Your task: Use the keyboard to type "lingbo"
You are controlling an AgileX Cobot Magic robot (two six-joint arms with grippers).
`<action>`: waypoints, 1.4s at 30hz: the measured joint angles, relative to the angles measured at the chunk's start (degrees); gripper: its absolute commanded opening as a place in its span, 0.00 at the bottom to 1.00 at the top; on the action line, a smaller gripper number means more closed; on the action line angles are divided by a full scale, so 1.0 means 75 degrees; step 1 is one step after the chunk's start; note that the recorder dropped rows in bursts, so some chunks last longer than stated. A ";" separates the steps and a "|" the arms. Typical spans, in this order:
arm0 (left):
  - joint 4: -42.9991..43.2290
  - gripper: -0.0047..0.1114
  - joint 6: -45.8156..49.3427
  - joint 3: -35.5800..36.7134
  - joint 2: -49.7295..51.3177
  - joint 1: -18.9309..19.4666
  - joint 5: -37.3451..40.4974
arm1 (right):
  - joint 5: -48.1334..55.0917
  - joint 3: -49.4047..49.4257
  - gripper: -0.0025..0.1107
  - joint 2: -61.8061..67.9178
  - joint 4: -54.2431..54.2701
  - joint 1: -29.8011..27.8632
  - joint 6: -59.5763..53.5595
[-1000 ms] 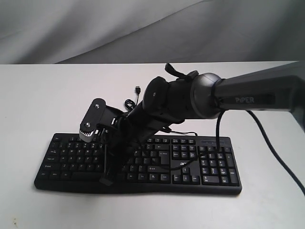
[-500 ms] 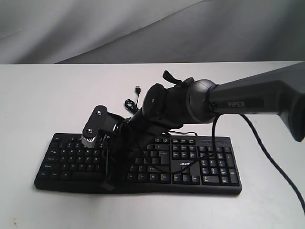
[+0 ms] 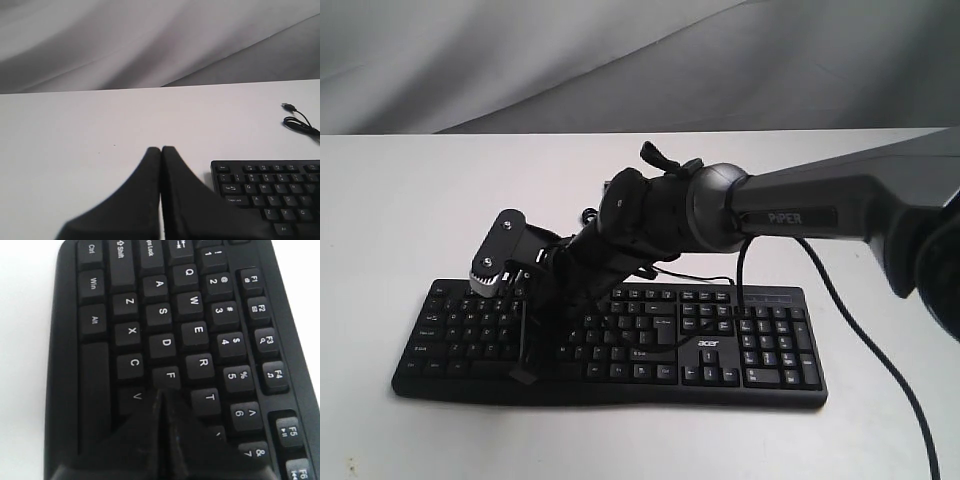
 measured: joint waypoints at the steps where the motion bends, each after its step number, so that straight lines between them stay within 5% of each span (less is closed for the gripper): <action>1: 0.0000 0.04 0.0000 0.0000 0.0000 0.0000 0.0000 | -0.0048 0.0000 0.02 0.0000 0.0000 0.0000 0.0000; 42: 0.0000 0.04 0.0000 0.0000 0.0000 0.0000 0.0000 | 0.0459 -0.0013 0.02 -0.0101 -0.0084 0.0000 0.0181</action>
